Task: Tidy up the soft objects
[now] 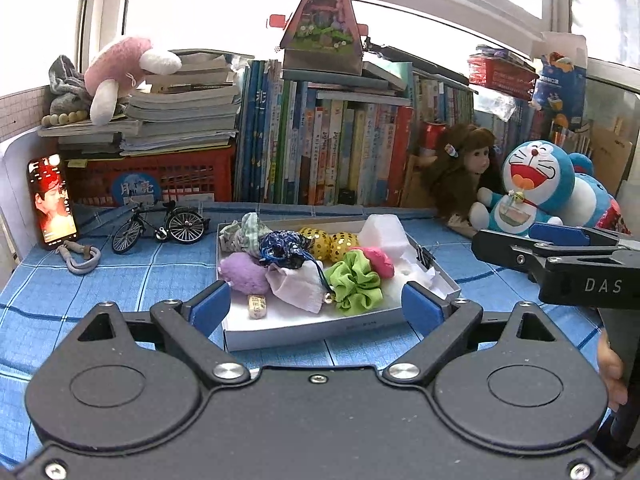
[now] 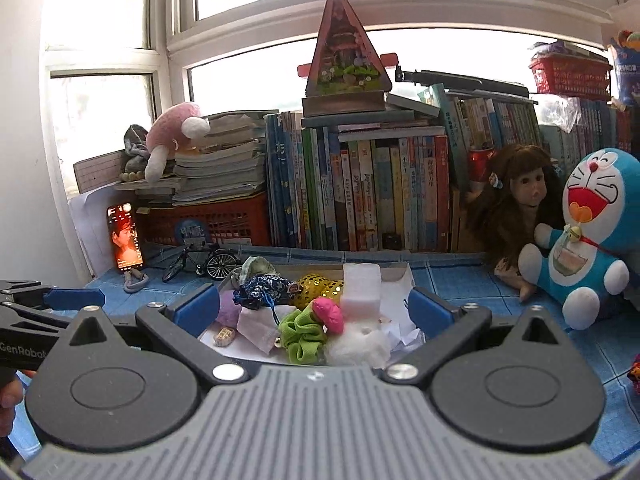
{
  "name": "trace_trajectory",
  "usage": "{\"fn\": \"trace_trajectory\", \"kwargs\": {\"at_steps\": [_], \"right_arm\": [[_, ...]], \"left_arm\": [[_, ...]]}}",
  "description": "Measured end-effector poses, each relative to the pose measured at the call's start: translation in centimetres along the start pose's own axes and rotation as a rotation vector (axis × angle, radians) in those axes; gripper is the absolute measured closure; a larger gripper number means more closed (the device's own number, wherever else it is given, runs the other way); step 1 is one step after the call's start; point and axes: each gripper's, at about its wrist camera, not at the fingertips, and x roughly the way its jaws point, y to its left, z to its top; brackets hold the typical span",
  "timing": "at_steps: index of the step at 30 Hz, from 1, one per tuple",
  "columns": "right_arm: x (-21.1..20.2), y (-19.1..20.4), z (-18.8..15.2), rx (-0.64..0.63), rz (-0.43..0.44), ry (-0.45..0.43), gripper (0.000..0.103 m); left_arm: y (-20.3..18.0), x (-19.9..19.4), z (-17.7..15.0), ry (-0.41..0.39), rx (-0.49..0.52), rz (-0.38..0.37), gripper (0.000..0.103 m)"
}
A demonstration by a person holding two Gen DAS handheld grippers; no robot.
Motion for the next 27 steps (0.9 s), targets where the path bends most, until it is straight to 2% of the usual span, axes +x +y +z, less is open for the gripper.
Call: {"fn": "trace_trajectory", "kwargs": {"at_steps": [9,15,27], "right_arm": [[-1.4,0.6,-1.2,-0.032,0.000,-0.022,0.000],[-2.5,0.8,-2.2,-0.026,-0.005,-0.035,0.000],[-3.5,2.1,-3.6,-0.104,-0.007,-0.056,0.000]], "left_arm": [[-0.4,-1.6,-1.7,-0.035,0.017,0.003,0.010],[-0.2,-2.3,-2.9,-0.034,-0.015,-0.011,0.009],[-0.4,-3.4,-4.3,-0.070,-0.002,0.009,0.008]]}}
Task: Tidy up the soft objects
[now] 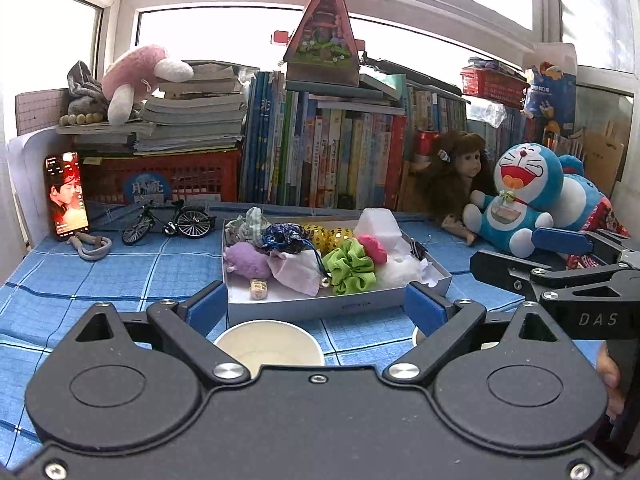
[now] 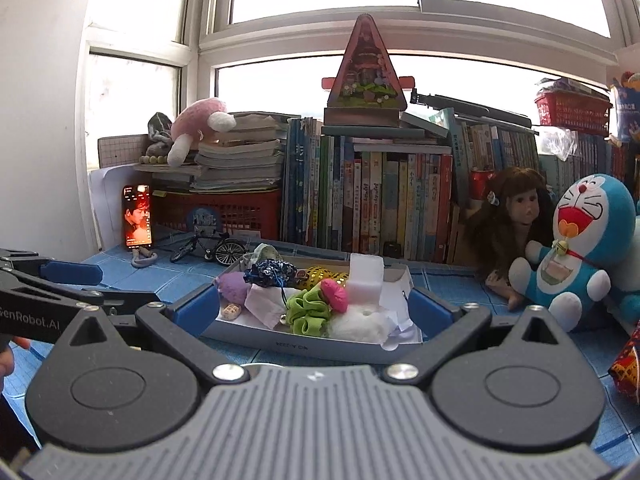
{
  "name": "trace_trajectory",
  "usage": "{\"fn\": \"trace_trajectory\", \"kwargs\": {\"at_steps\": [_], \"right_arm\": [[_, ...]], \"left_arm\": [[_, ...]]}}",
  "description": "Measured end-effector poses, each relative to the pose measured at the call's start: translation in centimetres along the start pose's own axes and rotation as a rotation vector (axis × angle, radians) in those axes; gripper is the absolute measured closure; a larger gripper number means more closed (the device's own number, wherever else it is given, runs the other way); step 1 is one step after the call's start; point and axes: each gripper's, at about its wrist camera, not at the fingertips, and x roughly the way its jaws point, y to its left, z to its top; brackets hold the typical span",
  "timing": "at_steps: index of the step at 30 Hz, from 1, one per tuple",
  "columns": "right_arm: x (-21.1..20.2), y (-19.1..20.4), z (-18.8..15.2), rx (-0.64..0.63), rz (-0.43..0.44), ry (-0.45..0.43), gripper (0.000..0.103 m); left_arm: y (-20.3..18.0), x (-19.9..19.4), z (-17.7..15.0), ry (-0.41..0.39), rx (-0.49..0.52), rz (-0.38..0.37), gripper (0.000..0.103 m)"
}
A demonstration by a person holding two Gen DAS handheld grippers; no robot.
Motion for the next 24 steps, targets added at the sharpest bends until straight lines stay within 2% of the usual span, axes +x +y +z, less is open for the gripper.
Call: {"fn": "trace_trajectory", "kwargs": {"at_steps": [15,24], "right_arm": [[-0.4,0.1,-1.2,0.050,0.003,0.005,0.000],[-1.2,0.2,-2.1,0.063,-0.026,-0.011,0.000]], "left_arm": [[0.1,-0.6,-1.5,-0.007,0.005,-0.010,0.005],[0.2,-1.6,-2.3,-0.025,-0.013,-0.007,0.005]]}}
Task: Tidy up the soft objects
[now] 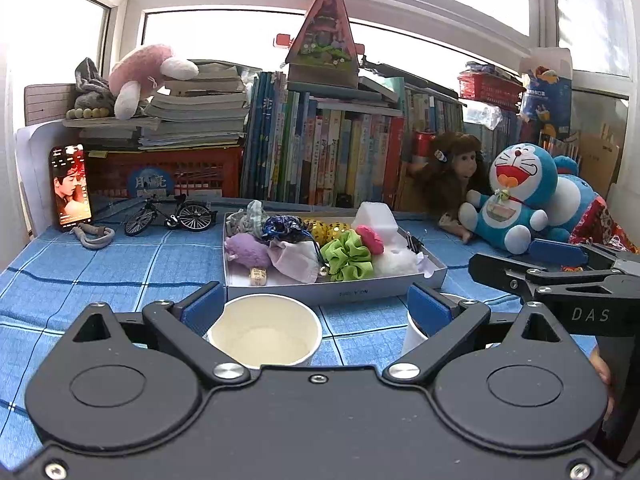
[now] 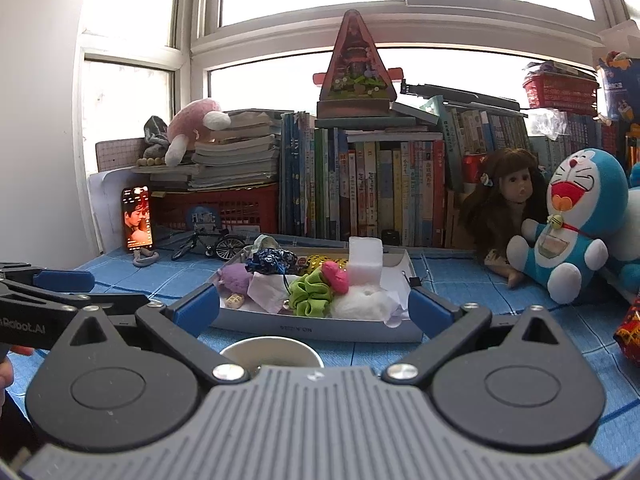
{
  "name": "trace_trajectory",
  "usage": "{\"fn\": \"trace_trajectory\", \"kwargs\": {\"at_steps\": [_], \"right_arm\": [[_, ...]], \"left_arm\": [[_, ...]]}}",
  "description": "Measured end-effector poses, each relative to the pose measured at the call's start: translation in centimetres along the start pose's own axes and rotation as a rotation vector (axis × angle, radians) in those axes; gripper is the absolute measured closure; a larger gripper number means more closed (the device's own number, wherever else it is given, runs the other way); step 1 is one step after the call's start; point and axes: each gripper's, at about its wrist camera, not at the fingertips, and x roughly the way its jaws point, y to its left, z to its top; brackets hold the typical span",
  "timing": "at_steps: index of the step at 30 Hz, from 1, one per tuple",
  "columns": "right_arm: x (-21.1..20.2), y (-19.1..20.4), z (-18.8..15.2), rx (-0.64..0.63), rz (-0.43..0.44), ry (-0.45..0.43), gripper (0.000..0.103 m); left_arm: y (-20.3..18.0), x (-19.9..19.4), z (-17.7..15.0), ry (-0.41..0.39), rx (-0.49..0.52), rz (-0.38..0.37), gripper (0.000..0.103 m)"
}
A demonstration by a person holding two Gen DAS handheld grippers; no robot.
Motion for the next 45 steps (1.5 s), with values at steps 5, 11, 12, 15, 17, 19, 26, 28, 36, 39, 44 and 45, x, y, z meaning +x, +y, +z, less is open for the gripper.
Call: {"fn": "trace_trajectory", "kwargs": {"at_steps": [5,11,12,15,17,19,26,28,36,39,44,45], "right_arm": [[-0.9,-0.2,-0.8,0.021,-0.022,-0.026,0.000],[-1.9,0.3,-1.8,-0.018,-0.054,-0.043,0.000],[-2.0,0.4,-2.0,-0.025,-0.057,-0.047,0.000],[-2.4,0.7,-2.5,-0.041,-0.064,-0.049,0.000],[-2.6,0.7,-2.9,-0.040,-0.071,-0.047,0.000],[-2.7,0.8,-3.3,-0.031,-0.077,-0.044,0.000],[-2.4,1.7,-5.2,-0.039,-0.102,0.000,0.000],[-2.3,1.8,-5.8,-0.034,-0.097,0.018,0.000],[-1.8,2.3,-8.0,-0.012,-0.098,0.086,0.000],[-1.6,2.6,-8.7,-0.019,-0.099,0.107,0.000],[-1.4,2.9,-9.6,-0.017,-0.098,0.141,0.000],[-1.4,2.9,-9.7,-0.016,-0.098,0.147,0.000]], "left_arm": [[0.3,-0.7,-0.8,-0.010,-0.019,0.007,0.005],[0.8,-1.6,-1.8,-0.020,-0.066,0.023,0.005],[0.8,-1.7,-2.0,-0.021,-0.071,0.026,0.005],[0.8,-2.0,-2.6,-0.020,-0.073,0.040,0.005],[0.8,-2.1,-3.0,-0.016,-0.072,0.051,0.005],[0.8,-2.1,-3.6,-0.010,-0.071,0.062,0.005],[1.2,-1.3,-5.8,0.053,-0.094,0.092,0.005],[1.2,-1.0,-6.3,0.073,-0.098,0.105,0.005],[1.0,-0.3,-8.9,0.136,-0.098,0.146,0.005],[0.9,0.1,-9.5,0.161,-0.105,0.153,0.005],[0.9,0.6,-10.5,0.190,-0.119,0.165,0.005],[0.9,0.7,-10.7,0.194,-0.121,0.167,0.005]]}}
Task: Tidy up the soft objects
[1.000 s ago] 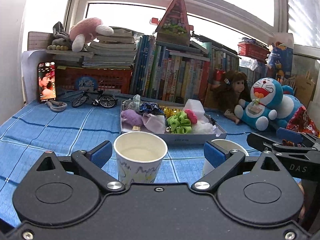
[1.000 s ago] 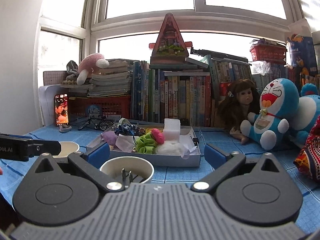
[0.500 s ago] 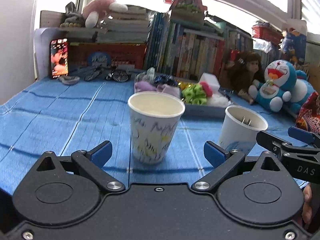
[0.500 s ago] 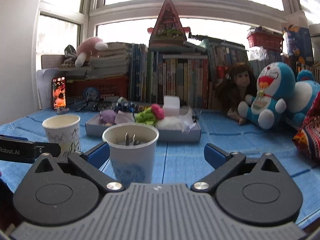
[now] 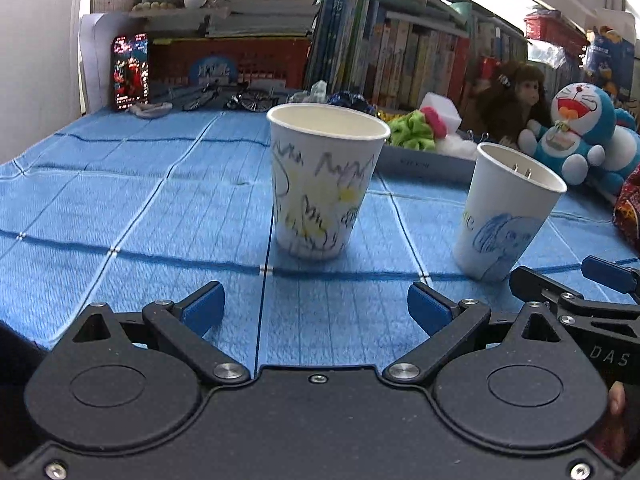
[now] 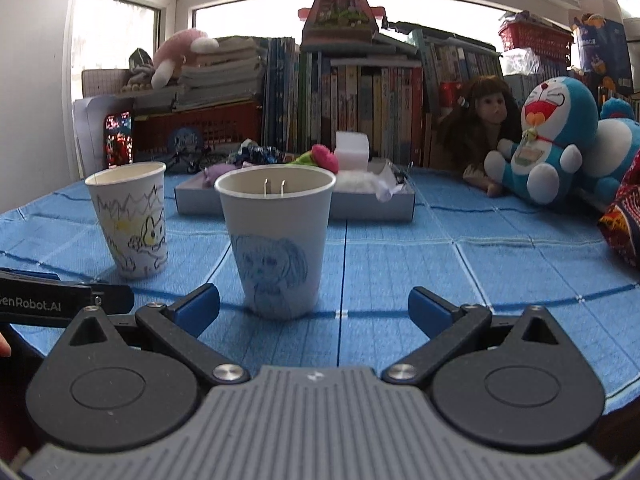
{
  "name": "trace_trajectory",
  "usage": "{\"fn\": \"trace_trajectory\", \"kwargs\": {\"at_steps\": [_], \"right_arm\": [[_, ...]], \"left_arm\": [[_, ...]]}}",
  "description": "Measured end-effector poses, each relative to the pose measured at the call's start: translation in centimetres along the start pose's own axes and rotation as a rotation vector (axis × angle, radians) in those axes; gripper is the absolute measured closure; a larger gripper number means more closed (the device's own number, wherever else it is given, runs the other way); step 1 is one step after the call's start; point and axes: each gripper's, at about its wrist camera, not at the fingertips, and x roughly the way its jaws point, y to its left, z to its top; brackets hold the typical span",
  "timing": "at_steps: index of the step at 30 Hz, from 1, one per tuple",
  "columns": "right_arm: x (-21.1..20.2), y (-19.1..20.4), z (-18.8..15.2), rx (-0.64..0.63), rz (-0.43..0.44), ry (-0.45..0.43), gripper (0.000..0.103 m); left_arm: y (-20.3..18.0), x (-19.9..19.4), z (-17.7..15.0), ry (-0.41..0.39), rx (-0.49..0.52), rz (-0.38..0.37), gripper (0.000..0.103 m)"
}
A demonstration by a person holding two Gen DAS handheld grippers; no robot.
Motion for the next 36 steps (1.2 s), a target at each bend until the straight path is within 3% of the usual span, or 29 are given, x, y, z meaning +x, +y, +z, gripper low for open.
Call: {"fn": "trace_trajectory", "kwargs": {"at_steps": [12,36], "right_arm": [[0.9,0.6,-1.3,-0.005,-0.001,0.067,0.000],[1.5,1.1,-1.5,-0.038,-0.008,0.081,0.000]], "left_arm": [[-0.5,0.4,-1.0,-0.006,0.060,0.056,0.005],[-0.9,1.2,-1.0,-0.002,0.080,0.094,0.000]]}}
